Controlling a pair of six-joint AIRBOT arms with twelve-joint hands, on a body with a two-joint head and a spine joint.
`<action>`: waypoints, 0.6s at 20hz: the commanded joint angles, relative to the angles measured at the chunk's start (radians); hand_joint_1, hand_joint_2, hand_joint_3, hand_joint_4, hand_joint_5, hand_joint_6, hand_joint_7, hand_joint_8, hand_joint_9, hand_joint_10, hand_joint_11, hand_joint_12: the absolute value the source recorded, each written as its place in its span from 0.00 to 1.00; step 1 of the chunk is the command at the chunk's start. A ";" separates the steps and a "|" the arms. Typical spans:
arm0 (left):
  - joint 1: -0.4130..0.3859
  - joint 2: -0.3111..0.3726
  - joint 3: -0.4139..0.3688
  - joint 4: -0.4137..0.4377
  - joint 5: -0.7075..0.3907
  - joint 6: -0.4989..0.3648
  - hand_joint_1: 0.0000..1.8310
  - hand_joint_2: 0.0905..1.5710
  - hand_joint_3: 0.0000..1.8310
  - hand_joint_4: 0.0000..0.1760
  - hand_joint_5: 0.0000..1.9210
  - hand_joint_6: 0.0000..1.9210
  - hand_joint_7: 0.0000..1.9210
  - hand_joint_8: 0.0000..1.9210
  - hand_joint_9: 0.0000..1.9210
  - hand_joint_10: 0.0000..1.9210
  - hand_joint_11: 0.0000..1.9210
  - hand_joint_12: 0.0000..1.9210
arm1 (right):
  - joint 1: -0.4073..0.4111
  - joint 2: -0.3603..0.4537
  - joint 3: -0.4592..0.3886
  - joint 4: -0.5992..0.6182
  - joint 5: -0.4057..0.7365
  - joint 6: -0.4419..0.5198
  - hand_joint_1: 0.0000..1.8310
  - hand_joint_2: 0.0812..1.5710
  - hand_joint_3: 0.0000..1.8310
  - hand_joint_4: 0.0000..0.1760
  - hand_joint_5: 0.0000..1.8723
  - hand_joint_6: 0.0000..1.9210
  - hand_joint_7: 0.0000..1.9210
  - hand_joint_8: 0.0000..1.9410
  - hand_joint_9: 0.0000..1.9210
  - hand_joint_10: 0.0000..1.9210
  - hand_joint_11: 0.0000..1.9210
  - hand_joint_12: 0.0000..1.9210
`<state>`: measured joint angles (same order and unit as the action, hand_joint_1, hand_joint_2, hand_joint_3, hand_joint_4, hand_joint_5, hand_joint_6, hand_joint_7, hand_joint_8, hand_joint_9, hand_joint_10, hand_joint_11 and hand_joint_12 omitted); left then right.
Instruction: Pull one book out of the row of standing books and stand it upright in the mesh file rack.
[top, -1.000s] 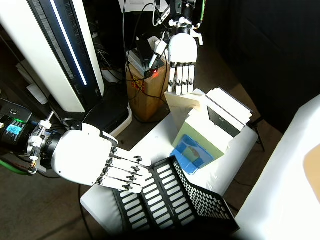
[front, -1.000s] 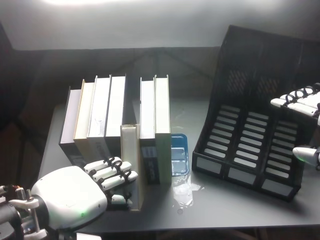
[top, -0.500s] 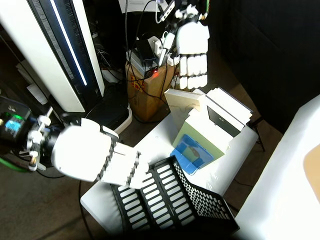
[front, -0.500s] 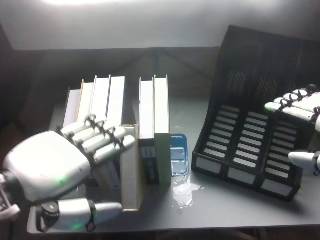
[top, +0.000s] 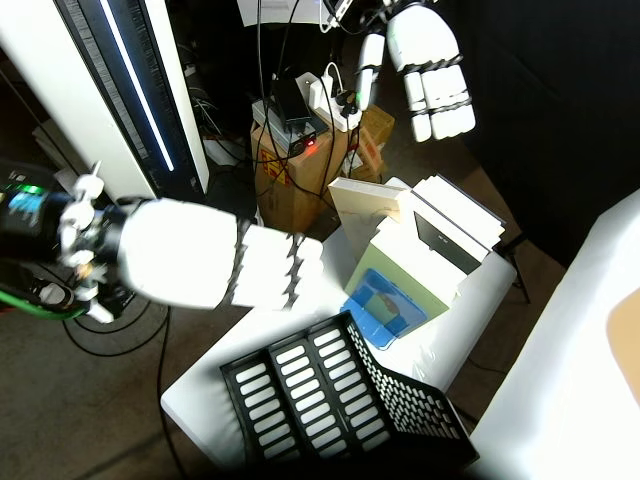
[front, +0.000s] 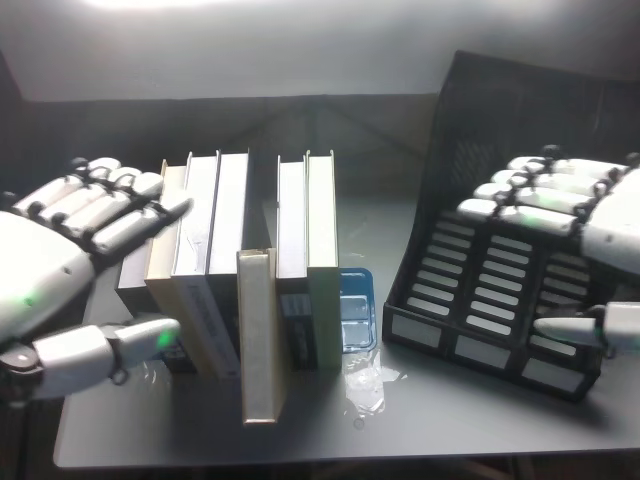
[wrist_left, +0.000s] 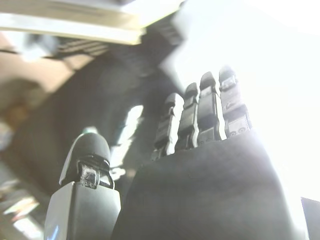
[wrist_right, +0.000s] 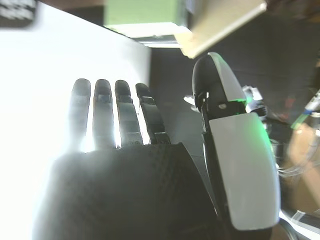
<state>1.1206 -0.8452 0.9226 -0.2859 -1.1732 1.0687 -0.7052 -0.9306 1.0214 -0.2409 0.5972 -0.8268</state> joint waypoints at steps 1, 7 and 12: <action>0.006 0.009 0.010 -0.032 -0.182 -0.017 0.06 0.81 0.00 0.32 0.00 0.00 0.00 0.00 0.00 0.00 0.00 0.00 | 0.033 -0.015 0.004 -0.051 0.051 0.033 0.33 0.77 0.00 0.00 0.00 0.00 0.00 0.00 0.00 0.00 0.00 0.00; 0.062 0.014 0.035 -0.182 -0.243 -0.038 0.11 0.82 0.00 0.19 0.01 0.00 0.00 0.00 0.00 0.00 0.00 0.00 | 0.153 -0.160 0.080 -0.404 -0.066 0.270 0.44 0.68 0.00 0.00 0.00 0.00 0.00 0.00 0.00 0.00 0.00 0.00; 0.066 0.001 0.066 -0.210 -0.220 -0.071 0.10 0.81 0.00 0.25 0.01 0.00 0.00 0.00 0.00 0.00 0.00 0.00 | 0.245 -0.277 0.134 -0.622 -0.123 0.356 0.44 0.66 0.00 0.00 0.00 0.00 0.00 0.00 0.00 0.00 0.00 0.00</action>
<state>1.1892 -0.8455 0.9844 -0.4862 -1.2774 0.9997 -0.4641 -1.2201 1.1610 -0.8906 0.4026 -0.4690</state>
